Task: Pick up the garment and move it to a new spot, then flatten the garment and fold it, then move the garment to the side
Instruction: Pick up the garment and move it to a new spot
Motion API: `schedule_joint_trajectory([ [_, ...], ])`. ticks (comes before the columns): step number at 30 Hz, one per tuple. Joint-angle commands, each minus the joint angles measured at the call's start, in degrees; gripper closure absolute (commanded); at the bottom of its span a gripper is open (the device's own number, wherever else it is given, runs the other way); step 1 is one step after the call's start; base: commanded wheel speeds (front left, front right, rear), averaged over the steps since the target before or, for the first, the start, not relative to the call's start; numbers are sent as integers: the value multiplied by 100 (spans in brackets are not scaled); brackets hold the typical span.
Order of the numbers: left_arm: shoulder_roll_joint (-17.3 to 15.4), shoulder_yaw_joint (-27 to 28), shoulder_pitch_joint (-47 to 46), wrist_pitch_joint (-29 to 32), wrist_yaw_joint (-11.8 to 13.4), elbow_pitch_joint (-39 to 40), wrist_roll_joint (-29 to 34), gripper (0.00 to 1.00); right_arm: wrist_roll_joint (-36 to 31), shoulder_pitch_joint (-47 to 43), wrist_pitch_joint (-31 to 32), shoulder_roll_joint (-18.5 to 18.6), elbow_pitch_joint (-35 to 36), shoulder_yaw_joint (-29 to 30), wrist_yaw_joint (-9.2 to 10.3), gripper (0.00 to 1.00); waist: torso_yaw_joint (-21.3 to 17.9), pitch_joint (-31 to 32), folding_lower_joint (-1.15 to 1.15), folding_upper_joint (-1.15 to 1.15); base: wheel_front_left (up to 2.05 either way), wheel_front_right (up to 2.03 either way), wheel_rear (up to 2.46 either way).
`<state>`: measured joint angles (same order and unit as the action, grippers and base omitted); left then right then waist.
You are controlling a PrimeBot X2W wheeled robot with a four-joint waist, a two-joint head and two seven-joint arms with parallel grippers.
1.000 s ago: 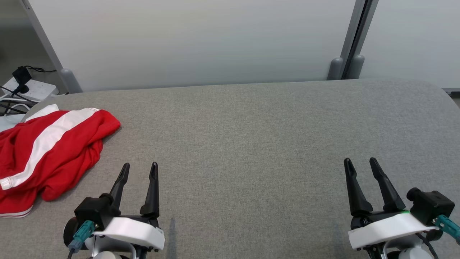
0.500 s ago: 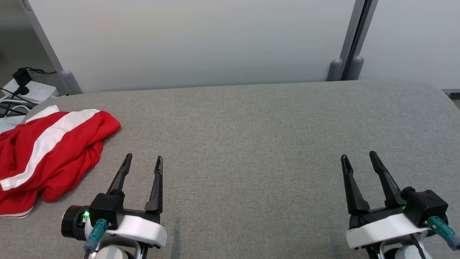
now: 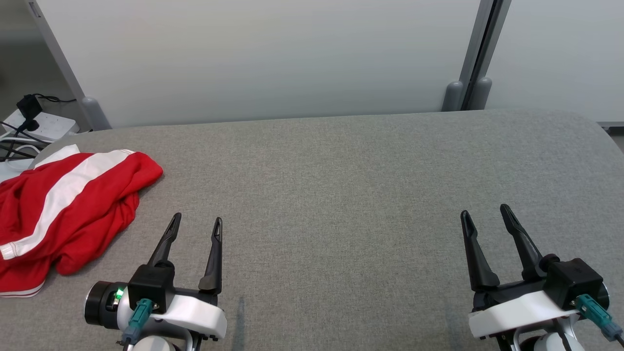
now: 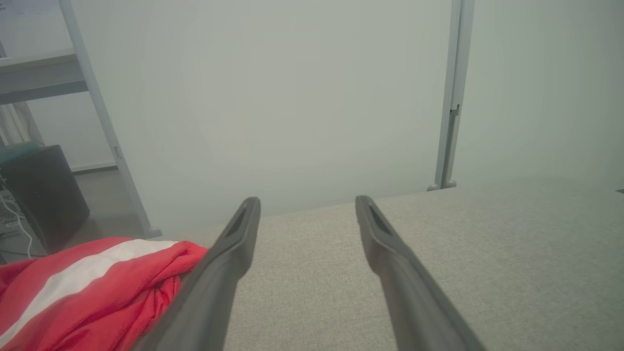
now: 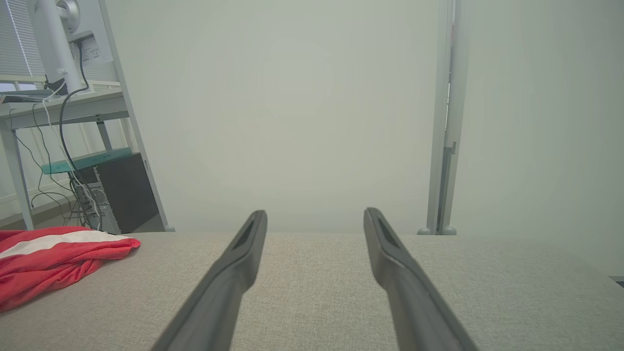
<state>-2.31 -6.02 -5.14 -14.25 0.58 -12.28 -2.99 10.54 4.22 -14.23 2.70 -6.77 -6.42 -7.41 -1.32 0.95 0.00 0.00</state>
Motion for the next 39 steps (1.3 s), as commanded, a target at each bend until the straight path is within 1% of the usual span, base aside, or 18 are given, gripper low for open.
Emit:
schedule_joint_trajectory([
  [1,-57,173,-313,-74,17,112,1,0,-26,216,-77,29,114,-127,-8,0,4,-2,0,0,0,0,0],
  [12,-57,156,-353,-74,35,98,-37,0,-8,199,-77,24,122,-127,-8,0,100,-40,0,0,0,0,0],
  [19,-57,144,-361,-74,73,157,-111,0,-8,201,-77,23,130,-140,-8,0,311,-56,0,0,0,0,0],
  [39,-57,209,-353,-74,89,410,-168,0,12,260,-77,21,169,-283,-8,0,1092,-188,0,0,0,0,0],
])
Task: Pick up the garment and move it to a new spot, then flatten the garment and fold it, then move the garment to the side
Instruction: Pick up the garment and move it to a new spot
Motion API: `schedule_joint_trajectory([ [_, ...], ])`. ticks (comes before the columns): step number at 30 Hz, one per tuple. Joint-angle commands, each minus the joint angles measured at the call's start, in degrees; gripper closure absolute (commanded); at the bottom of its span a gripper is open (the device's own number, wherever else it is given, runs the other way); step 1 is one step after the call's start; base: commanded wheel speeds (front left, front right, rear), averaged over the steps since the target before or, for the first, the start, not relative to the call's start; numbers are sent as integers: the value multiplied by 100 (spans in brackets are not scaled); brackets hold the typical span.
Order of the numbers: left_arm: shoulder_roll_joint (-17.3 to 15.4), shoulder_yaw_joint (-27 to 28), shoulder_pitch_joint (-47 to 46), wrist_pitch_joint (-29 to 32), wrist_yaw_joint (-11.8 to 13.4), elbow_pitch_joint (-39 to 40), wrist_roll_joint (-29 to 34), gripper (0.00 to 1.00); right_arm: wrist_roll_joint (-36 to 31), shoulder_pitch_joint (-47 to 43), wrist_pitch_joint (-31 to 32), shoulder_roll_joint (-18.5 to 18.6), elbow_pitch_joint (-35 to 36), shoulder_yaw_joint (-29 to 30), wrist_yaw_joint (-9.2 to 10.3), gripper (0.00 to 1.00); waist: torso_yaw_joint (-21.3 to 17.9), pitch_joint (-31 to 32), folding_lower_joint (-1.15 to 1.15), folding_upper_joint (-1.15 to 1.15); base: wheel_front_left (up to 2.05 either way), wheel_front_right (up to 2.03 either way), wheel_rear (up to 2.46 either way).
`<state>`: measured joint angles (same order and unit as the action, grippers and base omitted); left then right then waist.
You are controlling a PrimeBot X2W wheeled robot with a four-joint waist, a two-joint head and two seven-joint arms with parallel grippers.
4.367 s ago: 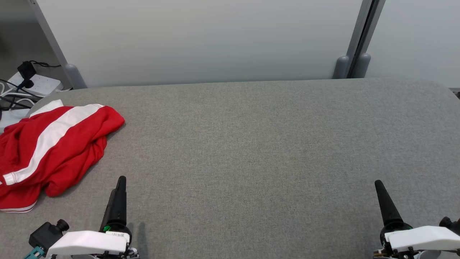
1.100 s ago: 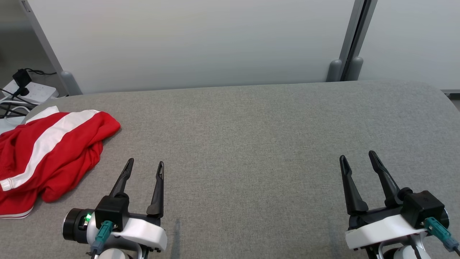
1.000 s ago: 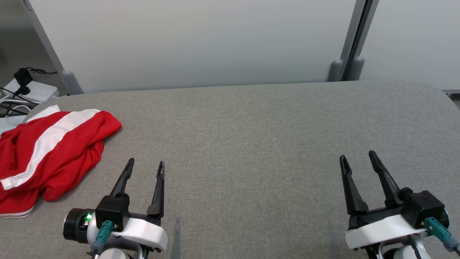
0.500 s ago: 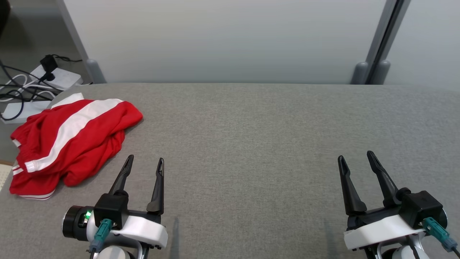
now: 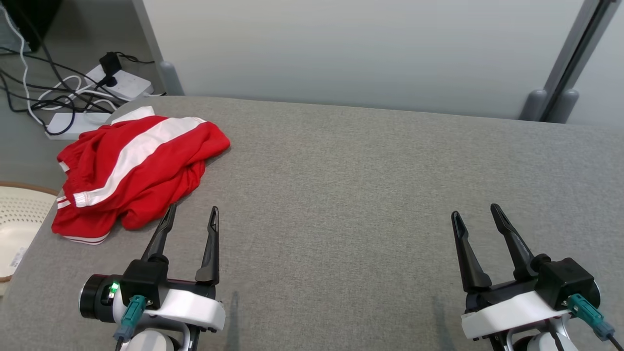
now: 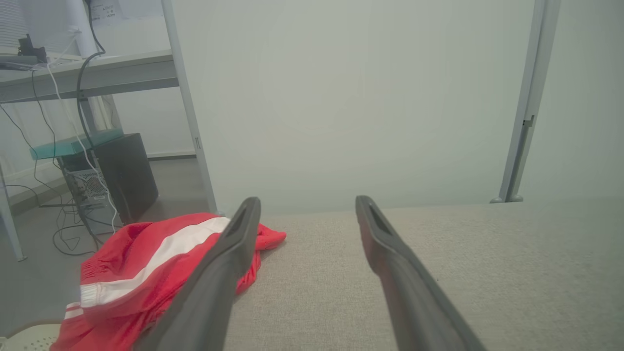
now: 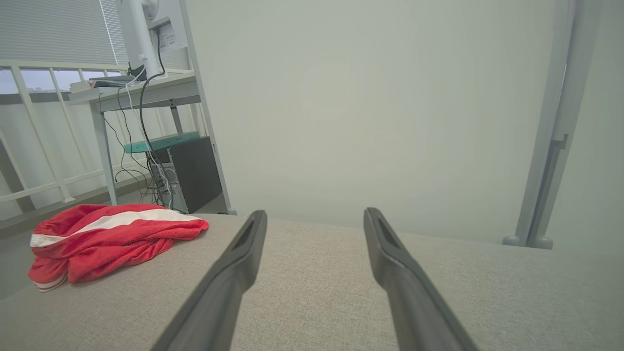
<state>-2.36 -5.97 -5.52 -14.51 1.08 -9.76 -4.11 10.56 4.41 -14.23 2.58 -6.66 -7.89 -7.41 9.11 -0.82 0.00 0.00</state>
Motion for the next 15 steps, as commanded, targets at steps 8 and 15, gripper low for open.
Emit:
schedule_joint_trajectory([
  [8,-52,228,-315,-49,72,195,-160,0,20,241,-77,33,197,-168,-8,0,356,-53,0,0,0,0,0],
  [15,-52,240,-312,-49,128,217,-177,0,5,238,-77,61,210,-153,-8,0,628,-88,0,0,0,0,0],
])
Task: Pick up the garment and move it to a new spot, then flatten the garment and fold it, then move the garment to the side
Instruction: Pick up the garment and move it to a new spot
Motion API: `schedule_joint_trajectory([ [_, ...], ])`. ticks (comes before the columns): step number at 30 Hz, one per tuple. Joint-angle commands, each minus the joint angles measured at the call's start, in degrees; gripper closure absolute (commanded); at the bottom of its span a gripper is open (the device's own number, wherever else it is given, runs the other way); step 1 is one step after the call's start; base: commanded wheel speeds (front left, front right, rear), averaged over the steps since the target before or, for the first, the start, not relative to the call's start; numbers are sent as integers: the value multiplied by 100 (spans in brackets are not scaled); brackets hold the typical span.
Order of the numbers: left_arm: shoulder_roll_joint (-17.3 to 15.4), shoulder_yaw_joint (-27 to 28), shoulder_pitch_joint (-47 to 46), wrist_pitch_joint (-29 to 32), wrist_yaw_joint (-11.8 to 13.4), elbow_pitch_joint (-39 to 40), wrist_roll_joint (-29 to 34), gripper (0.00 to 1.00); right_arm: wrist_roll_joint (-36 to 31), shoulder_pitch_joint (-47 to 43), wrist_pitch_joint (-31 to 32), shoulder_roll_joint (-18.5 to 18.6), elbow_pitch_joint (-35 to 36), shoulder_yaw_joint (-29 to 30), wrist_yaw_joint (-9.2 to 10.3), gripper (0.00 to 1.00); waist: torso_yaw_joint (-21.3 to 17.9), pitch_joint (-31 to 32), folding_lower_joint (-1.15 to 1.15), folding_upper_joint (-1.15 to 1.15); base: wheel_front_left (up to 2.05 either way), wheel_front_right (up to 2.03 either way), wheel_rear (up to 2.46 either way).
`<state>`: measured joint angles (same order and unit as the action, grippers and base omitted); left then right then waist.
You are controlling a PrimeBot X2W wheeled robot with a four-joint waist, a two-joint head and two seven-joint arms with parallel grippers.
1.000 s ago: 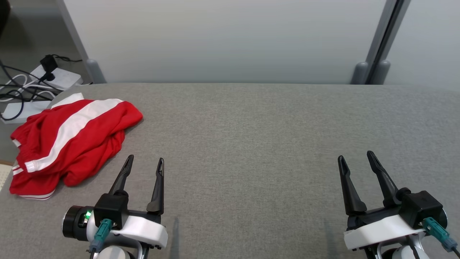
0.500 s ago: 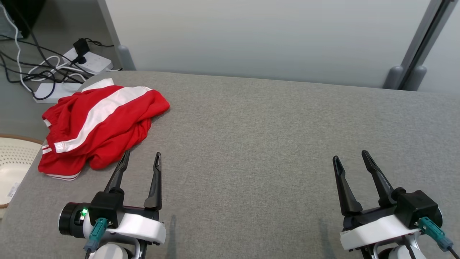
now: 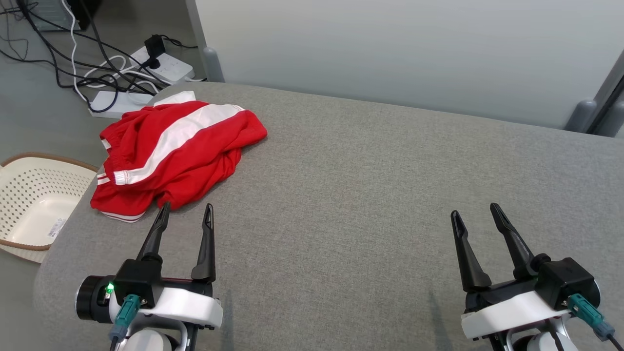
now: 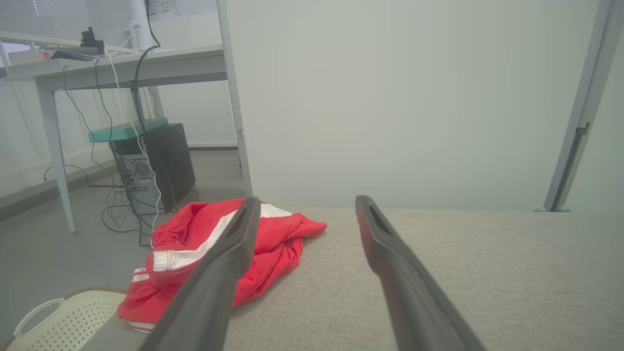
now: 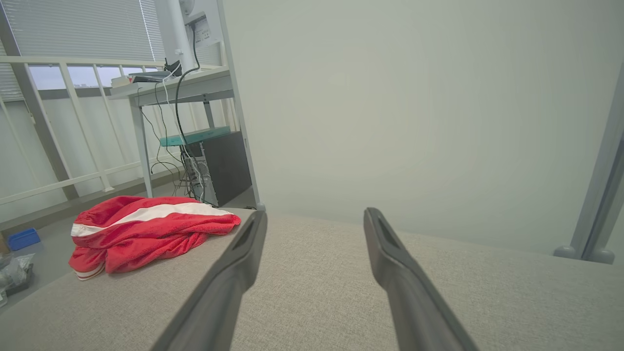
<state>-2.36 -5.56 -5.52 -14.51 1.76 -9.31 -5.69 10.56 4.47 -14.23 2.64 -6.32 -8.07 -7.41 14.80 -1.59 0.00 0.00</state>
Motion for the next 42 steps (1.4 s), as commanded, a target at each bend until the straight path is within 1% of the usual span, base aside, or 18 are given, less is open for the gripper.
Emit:
schedule_joint_trajectory([
  [1,-52,208,-314,-49,74,175,-28,0,1,239,-77,59,174,-151,-8,0,89,-13,0,0,0,0,0],
  [14,-52,273,-332,-49,255,256,-18,0,3,294,-77,84,202,-261,-8,0,469,-88,0,0,0,0,0],
  [19,-52,318,-382,-49,313,292,-155,0,-7,330,-77,113,219,-311,-8,0,642,-157,0,0,0,0,0],
  [26,-52,339,-385,-49,390,273,-269,0,-9,342,-77,157,234,-347,-8,0,776,-194,0,0,0,0,0],
  [32,-52,337,-379,-49,442,243,-346,0,-2,346,-77,172,235,-381,-8,0,831,-206,0,0,0,0,0],
  [42,-52,393,-359,-49,501,194,-519,0,10,352,-77,212,227,-430,-8,0,785,-241,0,0,0,0,0],
])
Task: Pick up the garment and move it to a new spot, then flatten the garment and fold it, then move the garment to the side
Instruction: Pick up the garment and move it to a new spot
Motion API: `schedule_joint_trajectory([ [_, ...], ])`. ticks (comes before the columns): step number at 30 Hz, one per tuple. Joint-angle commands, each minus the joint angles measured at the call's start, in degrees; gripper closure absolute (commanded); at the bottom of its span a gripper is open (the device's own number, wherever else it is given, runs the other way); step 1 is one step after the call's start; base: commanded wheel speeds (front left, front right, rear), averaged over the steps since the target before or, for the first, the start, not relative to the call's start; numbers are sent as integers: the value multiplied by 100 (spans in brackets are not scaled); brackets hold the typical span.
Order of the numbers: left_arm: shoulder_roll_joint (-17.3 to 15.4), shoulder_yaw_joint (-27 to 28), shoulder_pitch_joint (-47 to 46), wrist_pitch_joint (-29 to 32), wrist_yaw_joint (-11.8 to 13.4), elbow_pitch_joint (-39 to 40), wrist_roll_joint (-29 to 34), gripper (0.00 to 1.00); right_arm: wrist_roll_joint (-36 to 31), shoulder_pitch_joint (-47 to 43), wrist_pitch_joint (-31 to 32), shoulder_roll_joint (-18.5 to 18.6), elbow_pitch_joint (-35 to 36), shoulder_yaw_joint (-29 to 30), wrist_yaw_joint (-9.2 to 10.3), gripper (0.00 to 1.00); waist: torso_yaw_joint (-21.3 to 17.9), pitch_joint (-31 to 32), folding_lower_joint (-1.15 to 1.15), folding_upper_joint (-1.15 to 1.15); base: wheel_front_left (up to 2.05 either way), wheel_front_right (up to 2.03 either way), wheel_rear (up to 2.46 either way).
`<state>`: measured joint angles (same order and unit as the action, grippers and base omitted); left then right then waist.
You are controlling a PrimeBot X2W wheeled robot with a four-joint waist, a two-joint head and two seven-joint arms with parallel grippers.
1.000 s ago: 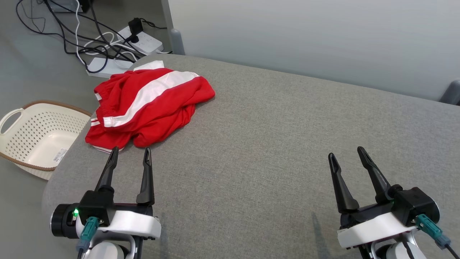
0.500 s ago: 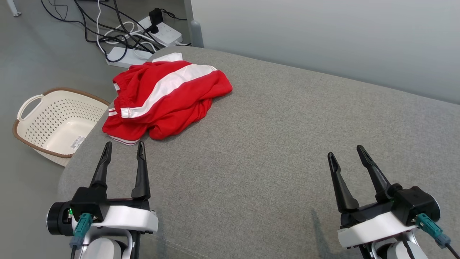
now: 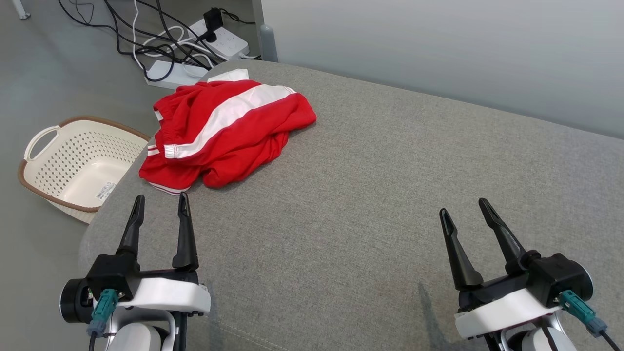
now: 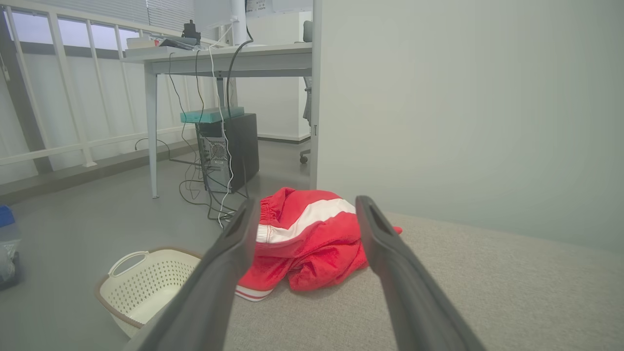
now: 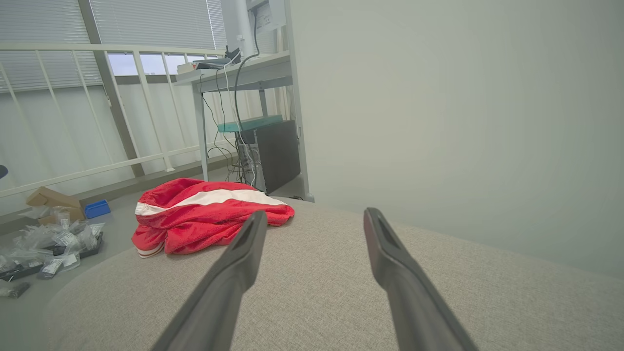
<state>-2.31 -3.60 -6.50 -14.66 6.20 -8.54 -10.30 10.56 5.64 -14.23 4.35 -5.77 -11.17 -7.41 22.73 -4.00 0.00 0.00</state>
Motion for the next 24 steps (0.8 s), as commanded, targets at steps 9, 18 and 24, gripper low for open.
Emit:
schedule_joint_trajectory([
  [9,-56,286,-358,-34,133,80,-399,0,31,309,-77,129,200,-201,-8,0,-171,-190,0,0,0,0,0],
  [18,-56,555,-673,-34,222,-38,-617,0,24,481,-77,301,210,-275,-8,0,-398,-580,0,0,0,0,0],
  [24,-56,944,-1124,-34,204,-331,-784,0,13,704,-77,472,210,-401,-8,0,-644,-934,0,0,0,0,0],
])
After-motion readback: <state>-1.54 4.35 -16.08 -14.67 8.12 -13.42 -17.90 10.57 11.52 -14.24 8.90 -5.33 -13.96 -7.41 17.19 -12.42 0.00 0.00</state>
